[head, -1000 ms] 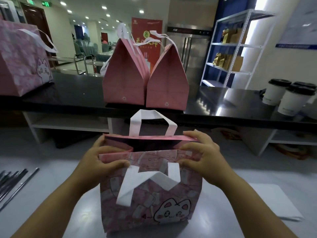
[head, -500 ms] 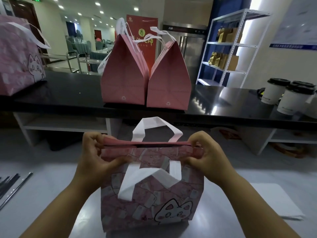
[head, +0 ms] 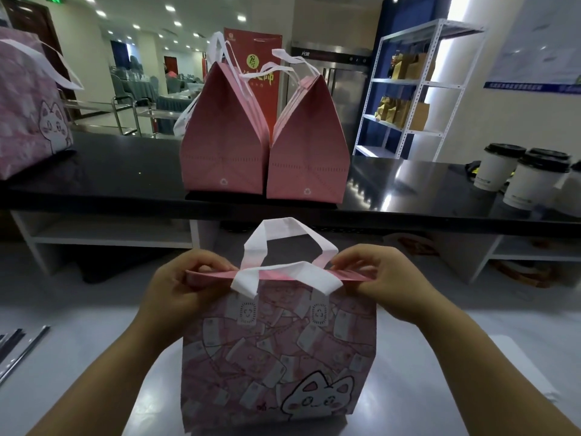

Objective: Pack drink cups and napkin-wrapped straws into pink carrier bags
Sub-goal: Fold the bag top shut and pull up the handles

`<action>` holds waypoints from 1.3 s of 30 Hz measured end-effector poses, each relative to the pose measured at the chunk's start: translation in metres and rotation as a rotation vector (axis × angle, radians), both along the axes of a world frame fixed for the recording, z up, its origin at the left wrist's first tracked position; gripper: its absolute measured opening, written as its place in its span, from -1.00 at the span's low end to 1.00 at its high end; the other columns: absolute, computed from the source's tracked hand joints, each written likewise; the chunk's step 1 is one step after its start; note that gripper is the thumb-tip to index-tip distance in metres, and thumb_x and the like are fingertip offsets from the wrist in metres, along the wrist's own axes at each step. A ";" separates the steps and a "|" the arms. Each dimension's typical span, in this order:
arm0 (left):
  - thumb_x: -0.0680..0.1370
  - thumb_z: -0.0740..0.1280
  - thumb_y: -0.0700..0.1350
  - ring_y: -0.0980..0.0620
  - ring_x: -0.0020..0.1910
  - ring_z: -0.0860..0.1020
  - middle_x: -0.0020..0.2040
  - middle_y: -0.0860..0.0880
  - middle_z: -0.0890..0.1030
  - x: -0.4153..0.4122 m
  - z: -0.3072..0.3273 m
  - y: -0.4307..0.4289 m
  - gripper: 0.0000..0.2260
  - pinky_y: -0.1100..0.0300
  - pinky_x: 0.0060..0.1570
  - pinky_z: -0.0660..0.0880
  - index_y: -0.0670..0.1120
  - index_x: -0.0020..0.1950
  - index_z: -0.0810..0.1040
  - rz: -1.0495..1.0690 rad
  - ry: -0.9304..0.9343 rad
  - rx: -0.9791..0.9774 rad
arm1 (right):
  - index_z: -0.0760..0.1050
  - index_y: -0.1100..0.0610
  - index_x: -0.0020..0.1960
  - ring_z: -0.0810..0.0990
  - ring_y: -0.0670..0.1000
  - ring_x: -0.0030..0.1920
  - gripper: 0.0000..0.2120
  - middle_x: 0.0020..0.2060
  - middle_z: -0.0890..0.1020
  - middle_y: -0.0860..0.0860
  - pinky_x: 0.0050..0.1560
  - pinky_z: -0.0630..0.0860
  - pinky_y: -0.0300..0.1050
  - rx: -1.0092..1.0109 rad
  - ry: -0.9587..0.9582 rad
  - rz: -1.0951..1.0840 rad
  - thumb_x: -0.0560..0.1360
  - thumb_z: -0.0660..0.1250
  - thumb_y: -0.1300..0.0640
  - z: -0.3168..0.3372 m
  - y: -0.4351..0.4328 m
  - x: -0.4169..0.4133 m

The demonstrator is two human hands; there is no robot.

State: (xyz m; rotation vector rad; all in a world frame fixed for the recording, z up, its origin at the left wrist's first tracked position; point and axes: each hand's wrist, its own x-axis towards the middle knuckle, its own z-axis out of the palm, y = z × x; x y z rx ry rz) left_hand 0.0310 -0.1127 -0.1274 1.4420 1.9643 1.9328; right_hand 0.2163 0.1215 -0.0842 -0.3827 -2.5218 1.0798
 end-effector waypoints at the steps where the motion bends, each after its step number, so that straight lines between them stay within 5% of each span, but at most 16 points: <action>1: 0.32 0.49 0.08 0.07 -0.12 0.61 -0.14 0.12 0.64 0.000 0.000 0.000 -0.88 0.29 -0.23 0.59 0.23 -0.19 0.61 -0.023 -0.014 0.009 | 0.63 -0.12 -0.09 0.62 -0.14 -0.06 -0.67 -0.13 0.67 -0.17 -0.01 0.62 -0.10 0.023 0.015 0.002 0.36 0.49 0.31 -0.001 0.000 0.000; 6: 0.36 0.47 0.09 0.05 -0.12 0.62 -0.12 0.07 0.64 -0.005 0.001 0.001 -0.87 0.20 -0.16 0.62 0.17 -0.13 0.60 -0.043 0.022 0.015 | 0.60 -0.10 -0.16 0.63 -0.12 -0.16 -0.71 -0.23 0.65 -0.17 -0.11 0.61 -0.13 0.170 0.151 0.025 0.38 0.47 0.31 -0.009 0.002 -0.001; 8: 0.40 0.38 0.21 0.09 -0.07 0.61 -0.10 0.11 0.64 -0.011 0.000 0.000 -0.79 0.27 -0.10 0.58 0.14 -0.07 0.61 -0.010 0.239 0.003 | 0.60 -0.07 -0.12 0.62 -0.11 -0.19 -0.74 -0.23 0.64 -0.20 -0.17 0.60 -0.07 0.304 0.229 0.055 0.38 0.47 0.29 -0.013 0.003 -0.002; 12: 0.47 0.34 0.09 0.11 -0.04 0.59 -0.06 -0.07 0.63 -0.018 -0.003 0.000 -0.73 0.31 -0.04 0.56 -0.11 -0.05 0.62 0.078 0.645 -0.022 | 0.60 -0.03 -0.04 0.61 -0.08 -0.17 -0.85 -0.12 0.63 -0.16 -0.23 0.57 -0.03 0.496 0.321 0.107 0.41 0.43 0.13 -0.021 0.006 -0.003; 17: 0.45 0.37 0.01 -0.10 -0.23 0.63 -0.15 -0.13 0.67 -0.012 -0.001 0.004 -0.74 -0.02 -0.29 0.56 -0.18 -0.19 0.68 0.306 0.938 -0.063 | 0.62 0.04 -0.03 0.61 -0.04 -0.20 -0.86 -0.08 0.66 -0.10 -0.30 0.49 0.02 0.765 0.340 0.042 0.42 0.38 0.09 -0.030 0.006 -0.002; 26: 0.36 0.34 0.34 -0.06 -0.23 0.56 -0.13 -0.03 0.61 -0.001 -0.001 0.006 -0.51 -0.03 -0.20 0.46 -0.10 -0.15 0.61 0.417 0.972 -0.280 | 0.64 0.04 -0.06 0.64 -0.04 -0.19 -0.62 -0.06 0.68 -0.09 -0.24 0.49 -0.06 0.862 0.269 -0.012 0.42 0.28 -0.24 -0.022 -0.005 0.002; 35: 0.41 0.31 0.27 -0.07 -0.19 0.58 -0.12 -0.06 0.63 0.006 -0.007 0.001 -0.56 -0.01 -0.16 0.47 -0.10 -0.10 0.64 0.414 0.999 -0.290 | 0.60 -0.04 0.10 0.58 -0.12 0.01 -0.59 0.10 0.62 -0.17 -0.08 0.49 -0.01 0.729 0.038 0.043 0.43 0.17 -0.21 -0.014 -0.008 0.012; 39: 0.45 0.29 0.23 -0.05 -0.24 0.57 -0.18 -0.04 0.63 0.010 -0.003 0.002 -0.61 -0.01 -0.17 0.45 -0.09 -0.17 0.64 0.434 1.015 -0.295 | 0.64 0.00 -0.06 0.59 -0.07 -0.18 -0.65 -0.14 0.66 -0.13 -0.19 0.53 -0.01 0.601 0.047 -0.030 0.48 0.12 -0.13 -0.004 -0.015 0.007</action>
